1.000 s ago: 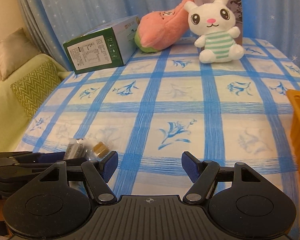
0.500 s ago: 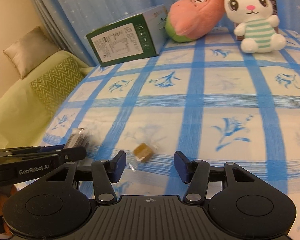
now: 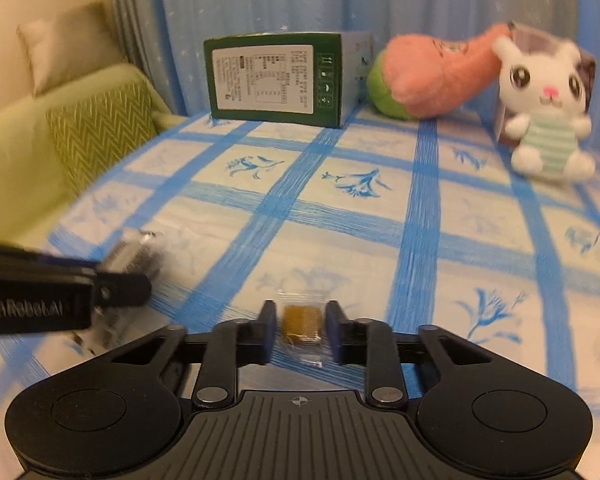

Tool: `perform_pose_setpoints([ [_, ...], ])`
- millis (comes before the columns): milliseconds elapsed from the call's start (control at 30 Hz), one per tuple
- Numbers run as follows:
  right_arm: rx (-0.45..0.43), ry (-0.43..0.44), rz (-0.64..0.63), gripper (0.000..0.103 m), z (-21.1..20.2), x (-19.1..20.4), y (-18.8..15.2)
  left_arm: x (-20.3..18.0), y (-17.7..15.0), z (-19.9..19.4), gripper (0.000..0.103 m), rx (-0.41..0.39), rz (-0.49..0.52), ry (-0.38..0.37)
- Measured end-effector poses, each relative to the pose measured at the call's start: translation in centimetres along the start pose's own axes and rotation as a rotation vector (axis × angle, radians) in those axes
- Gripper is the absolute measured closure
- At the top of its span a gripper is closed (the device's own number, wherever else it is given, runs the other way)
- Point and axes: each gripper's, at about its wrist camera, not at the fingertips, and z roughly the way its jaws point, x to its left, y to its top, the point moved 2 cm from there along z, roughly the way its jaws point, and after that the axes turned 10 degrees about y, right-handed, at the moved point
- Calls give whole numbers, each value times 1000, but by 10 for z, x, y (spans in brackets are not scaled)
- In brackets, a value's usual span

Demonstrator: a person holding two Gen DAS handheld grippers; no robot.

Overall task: Organize snacks
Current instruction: 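Grasp the clear snack-bar packet with the left gripper while the right gripper grasps the gold candy, then carry the snack-bar packet and gold candy over the orange tray with both grippers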

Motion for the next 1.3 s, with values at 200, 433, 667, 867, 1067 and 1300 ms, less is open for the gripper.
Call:
perform_pose_setpoints([
  [200,-13,-23,-11,82,-10,-2,-6,-8,-1,-3,69,0,11,-27],
  [433,-48,-31,83,82,-51,-12,-10,-22,-12,-18,69,-1,17,-76],
  [667,-64,-53,151,82,-113,-18,-24,-39,-23,-58,69,-44,8,-100],
  [867,-101,-85,214,82,-176,-24,-41,-57,-38,-110,69,-88,21,-108],
  [1067,-136,-109,262,82,-234,-24,-56,-79,-54,-161,69,-120,38,-135],
  [1300,-157,-129,278,82,-282,-22,-75,-103,-74,-202,69,-125,54,-159],
])
